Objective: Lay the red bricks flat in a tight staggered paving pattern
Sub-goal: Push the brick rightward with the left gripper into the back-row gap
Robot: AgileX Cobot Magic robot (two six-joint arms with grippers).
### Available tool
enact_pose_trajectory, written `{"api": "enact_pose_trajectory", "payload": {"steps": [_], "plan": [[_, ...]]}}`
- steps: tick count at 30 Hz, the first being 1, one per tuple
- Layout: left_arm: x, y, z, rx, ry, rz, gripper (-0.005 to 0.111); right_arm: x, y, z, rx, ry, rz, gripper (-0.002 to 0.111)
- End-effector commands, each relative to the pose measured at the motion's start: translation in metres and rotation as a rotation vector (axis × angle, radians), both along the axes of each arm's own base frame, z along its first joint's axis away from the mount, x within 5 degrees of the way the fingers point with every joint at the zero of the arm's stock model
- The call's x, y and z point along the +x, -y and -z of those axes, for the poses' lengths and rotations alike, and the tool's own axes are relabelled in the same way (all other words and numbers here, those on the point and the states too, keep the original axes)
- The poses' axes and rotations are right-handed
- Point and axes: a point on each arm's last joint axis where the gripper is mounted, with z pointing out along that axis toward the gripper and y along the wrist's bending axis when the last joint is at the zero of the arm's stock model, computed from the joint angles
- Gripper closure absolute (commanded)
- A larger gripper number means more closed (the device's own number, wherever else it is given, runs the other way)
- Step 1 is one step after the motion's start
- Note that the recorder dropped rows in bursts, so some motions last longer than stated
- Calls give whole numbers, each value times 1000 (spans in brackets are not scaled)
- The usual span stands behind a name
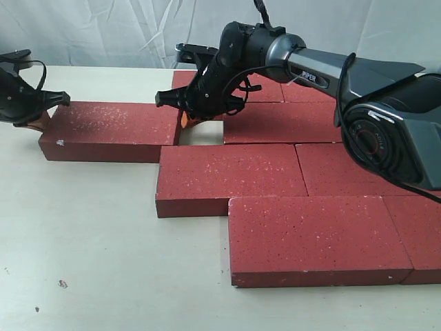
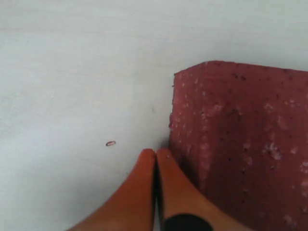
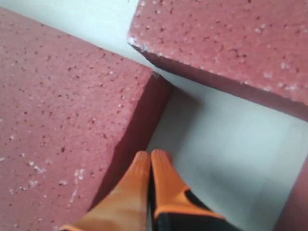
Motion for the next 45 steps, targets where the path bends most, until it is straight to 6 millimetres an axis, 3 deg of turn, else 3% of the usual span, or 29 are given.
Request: {"api": "enact_pose_trajectory", "payload": {"steps": [1, 10, 30, 45], "plan": [[1, 1, 6, -5, -10, -22, 107, 4, 11, -12, -42, 19, 22, 109], [-2, 2, 7, -5, -38, 0, 107, 7, 26, -22, -93, 11, 43, 109], [-1, 12, 4, -109, -40, -12, 107, 3, 29, -25, -122, -21, 20, 109], [1, 62, 3, -119, -28, 94, 107, 1, 30, -26, -131, -36, 15, 109]]}}
